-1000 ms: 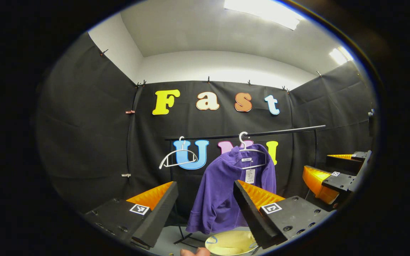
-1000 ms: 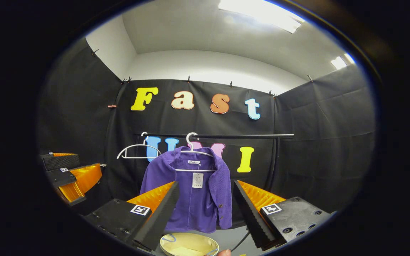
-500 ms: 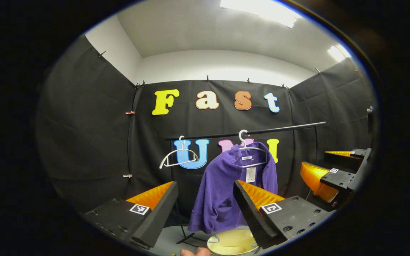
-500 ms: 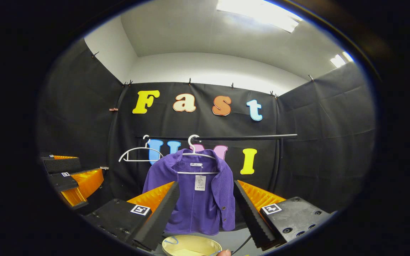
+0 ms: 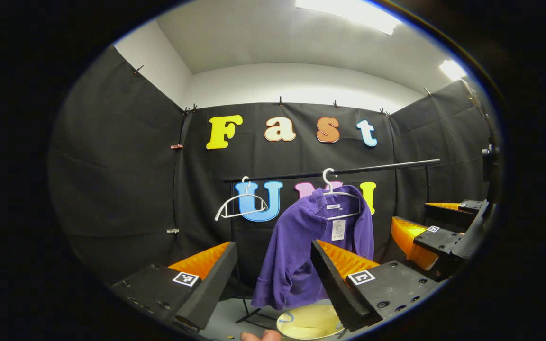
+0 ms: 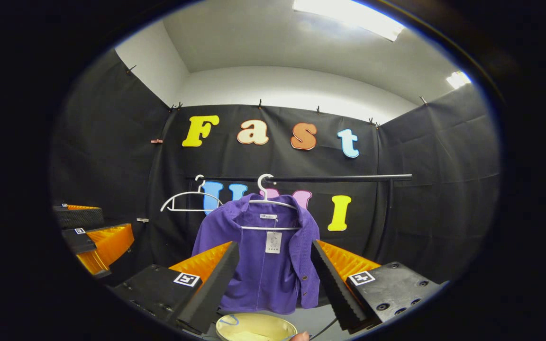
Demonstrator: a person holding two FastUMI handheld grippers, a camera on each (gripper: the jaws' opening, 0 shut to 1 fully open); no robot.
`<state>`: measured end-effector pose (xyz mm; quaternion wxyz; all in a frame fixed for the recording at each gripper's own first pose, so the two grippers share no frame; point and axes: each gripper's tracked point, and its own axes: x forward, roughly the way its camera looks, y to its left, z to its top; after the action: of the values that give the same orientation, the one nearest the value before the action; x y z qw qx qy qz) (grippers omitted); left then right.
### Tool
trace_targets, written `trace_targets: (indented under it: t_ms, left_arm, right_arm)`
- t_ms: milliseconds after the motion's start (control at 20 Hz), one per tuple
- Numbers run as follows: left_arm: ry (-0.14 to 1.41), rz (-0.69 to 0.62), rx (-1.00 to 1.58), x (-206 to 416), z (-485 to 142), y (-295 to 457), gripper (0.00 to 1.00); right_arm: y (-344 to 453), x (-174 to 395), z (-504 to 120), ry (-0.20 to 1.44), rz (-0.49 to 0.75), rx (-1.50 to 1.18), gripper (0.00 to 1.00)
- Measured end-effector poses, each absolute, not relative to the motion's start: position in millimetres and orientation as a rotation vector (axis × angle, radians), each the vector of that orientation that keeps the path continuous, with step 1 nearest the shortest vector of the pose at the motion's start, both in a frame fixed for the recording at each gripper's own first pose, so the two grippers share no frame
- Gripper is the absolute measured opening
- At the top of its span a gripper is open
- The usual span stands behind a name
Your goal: Grasp the clothes on the hanger with both hands and then place them into the laundry hamper below.
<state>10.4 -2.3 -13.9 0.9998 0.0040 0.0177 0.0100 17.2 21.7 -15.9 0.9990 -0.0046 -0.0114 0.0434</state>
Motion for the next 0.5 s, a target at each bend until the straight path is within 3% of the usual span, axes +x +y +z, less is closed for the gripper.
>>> trace_targets:
  t_ms: [500]
  left_arm:
    - [0.020,-0.001,0.007,15.1,-11.8,-5.6,0.98]
  right_arm:
    - [27.3,15.7,-12.1,-0.028,0.087,-0.014,0.97]
